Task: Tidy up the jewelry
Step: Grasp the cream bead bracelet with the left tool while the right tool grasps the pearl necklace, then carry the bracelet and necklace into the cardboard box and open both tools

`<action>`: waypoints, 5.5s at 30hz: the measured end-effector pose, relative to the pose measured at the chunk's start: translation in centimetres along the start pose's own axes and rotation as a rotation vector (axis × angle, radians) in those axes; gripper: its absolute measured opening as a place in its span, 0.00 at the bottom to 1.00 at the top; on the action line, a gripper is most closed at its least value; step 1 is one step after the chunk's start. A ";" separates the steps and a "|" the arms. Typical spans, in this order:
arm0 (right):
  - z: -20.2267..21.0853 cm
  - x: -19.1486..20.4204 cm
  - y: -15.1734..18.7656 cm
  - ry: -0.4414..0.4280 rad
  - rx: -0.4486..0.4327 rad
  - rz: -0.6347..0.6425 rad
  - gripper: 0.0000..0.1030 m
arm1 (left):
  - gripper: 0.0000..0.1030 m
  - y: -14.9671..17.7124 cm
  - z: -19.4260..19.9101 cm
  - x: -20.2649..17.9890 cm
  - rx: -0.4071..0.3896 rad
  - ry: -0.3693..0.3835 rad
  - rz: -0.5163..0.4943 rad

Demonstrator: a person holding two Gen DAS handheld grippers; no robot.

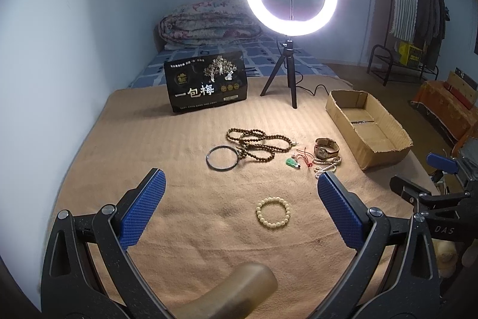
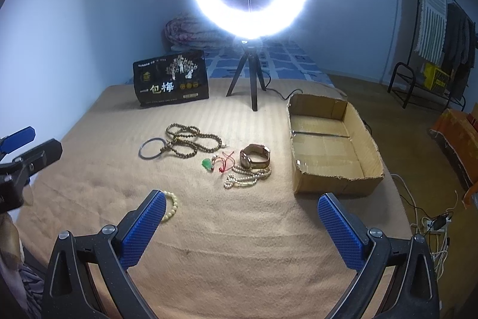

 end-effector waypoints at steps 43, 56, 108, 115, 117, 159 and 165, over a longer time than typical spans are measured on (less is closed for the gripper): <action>-18.8 0.8 -2.8 -0.185 0.364 0.176 0.61 | 0.44 5.7 -18.7 1.3 0.598 0.224 0.145; -22.6 1.3 -2.8 -0.132 0.413 0.212 0.74 | 0.34 5.9 -20.7 1.0 0.634 0.234 0.169; -10.2 -4.6 -11.3 -0.189 0.072 0.004 0.05 | 0.05 -3.5 -15.2 -3.7 0.329 0.370 0.146; -9.6 -7.7 -12.0 -0.152 0.042 -0.037 0.05 | 0.05 -5.9 -15.2 -7.7 0.291 0.453 0.121; -9.7 -9.0 -12.0 -0.138 0.040 -0.059 0.05 | 0.05 -6.5 -15.5 -8.8 0.283 0.468 0.115; -16.4 -19.6 -8.0 0.008 0.194 -0.161 0.39 | 0.36 -8.5 -30.0 -23.1 0.369 0.458 -0.060; -16.3 -19.3 -7.9 0.021 0.194 -0.149 0.51 | 0.36 -8.5 -29.7 -22.4 0.363 0.431 -0.058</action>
Point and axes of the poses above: each gripper's, at about its wrist camera, not at the fingertips, and z roughly against the way its jaws point, x to its left, y to its underside, the point moved 1 cm from there along -z, roughly the way its jaws point, and after that the axes turned 4 degrees about y, right-handed, at the moved point
